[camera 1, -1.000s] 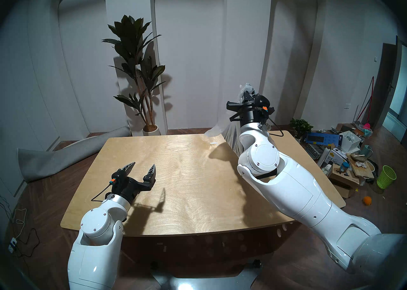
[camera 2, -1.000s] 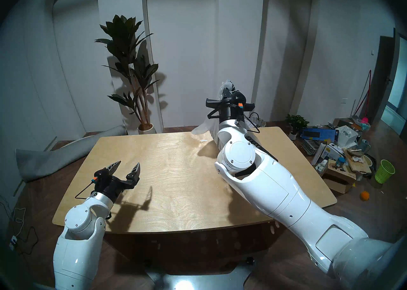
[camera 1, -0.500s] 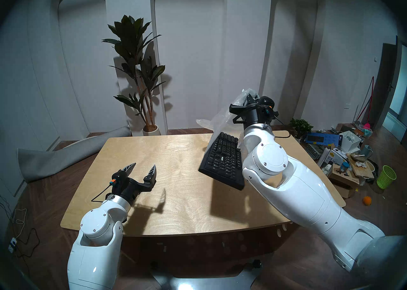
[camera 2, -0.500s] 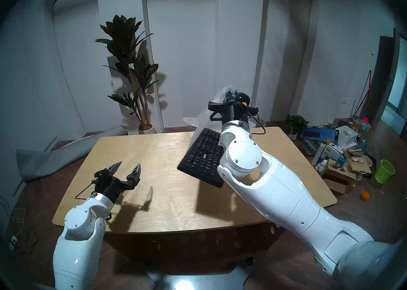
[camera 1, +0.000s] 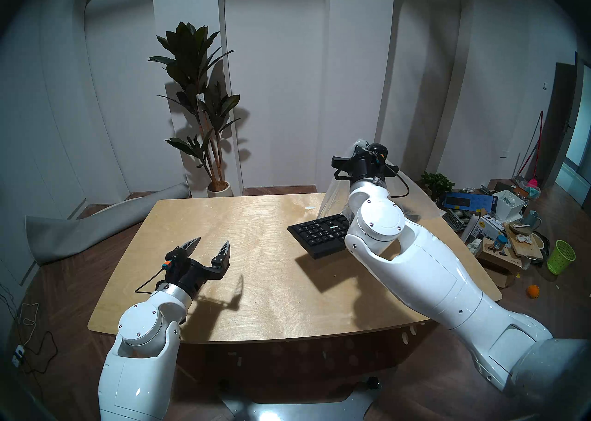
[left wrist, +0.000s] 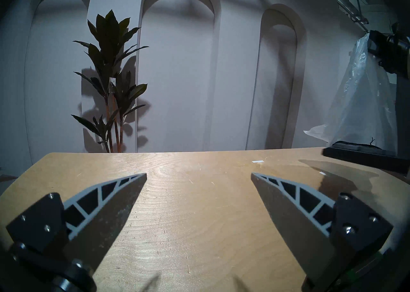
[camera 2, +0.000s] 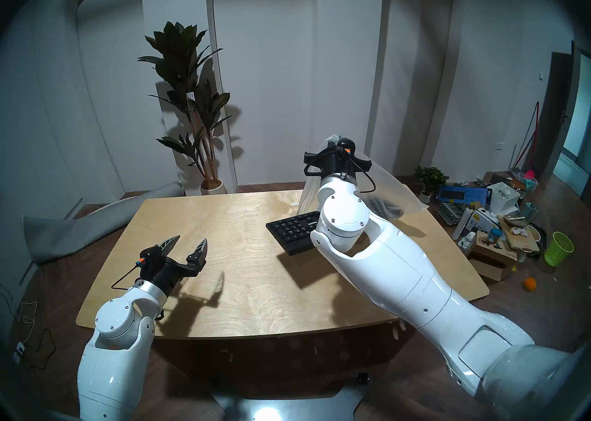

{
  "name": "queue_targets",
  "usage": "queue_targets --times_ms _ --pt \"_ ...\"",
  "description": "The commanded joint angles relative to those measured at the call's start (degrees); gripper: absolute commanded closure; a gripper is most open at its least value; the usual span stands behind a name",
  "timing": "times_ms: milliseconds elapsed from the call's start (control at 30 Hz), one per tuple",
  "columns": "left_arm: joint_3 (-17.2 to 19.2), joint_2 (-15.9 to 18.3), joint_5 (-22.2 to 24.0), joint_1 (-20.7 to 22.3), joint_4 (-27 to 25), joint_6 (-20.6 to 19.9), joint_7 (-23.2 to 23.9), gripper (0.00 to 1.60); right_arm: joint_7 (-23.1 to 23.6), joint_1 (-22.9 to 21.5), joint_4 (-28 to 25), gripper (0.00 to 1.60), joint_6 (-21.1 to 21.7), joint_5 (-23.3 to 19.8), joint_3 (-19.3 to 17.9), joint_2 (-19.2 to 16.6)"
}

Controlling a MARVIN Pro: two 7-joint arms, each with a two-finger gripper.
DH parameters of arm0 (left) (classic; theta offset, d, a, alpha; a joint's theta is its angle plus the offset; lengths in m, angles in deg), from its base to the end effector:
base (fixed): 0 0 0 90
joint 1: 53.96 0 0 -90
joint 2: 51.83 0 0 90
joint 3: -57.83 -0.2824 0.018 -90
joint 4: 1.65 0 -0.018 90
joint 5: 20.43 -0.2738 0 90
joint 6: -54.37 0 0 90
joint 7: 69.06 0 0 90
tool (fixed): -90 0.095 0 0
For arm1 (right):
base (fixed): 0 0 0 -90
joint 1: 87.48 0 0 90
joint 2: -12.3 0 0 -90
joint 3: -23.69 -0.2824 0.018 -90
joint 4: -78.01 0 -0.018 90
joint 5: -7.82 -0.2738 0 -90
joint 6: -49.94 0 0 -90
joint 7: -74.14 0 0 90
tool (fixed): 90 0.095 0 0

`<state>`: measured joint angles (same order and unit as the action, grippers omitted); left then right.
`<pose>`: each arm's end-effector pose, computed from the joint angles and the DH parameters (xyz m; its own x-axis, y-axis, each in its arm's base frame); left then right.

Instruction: Unwrap the new keyboard and set the wrapping aside

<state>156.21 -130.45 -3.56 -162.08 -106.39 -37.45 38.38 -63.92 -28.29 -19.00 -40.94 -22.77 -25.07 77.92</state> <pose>0.2953 0.0659 -0.2992 0.0601 0.0668 0.9960 -0.2121 -0.9741 0.0782 0.4442 0.0524 -0.1385 -0.2849 -0.0689 0.9561 -0.1098 -0.9885 -0.1039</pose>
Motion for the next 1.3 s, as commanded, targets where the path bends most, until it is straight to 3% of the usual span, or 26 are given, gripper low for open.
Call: queue_targets --times_ms 0,933,1267 --pt "0.29 0.22 -0.05 0.81 -0.74 -0.13 -0.2 0.0 0.23 -4.68 0.26 1.6 -0.6 0.41 -0.11 3.99" --pt "-0.52 1.5 1.66 5.71 3.27 -1.87 1.13 0.0 -0.08 -5.19 1.5 1.6 -1.26 0.94 -0.14 4.88" --pt "-0.35 1.43 2.62 5.2 1.27 -1.37 2.09 0.0 -0.08 -5.2 1.52 1.6 -1.27 0.95 -0.14 4.89"
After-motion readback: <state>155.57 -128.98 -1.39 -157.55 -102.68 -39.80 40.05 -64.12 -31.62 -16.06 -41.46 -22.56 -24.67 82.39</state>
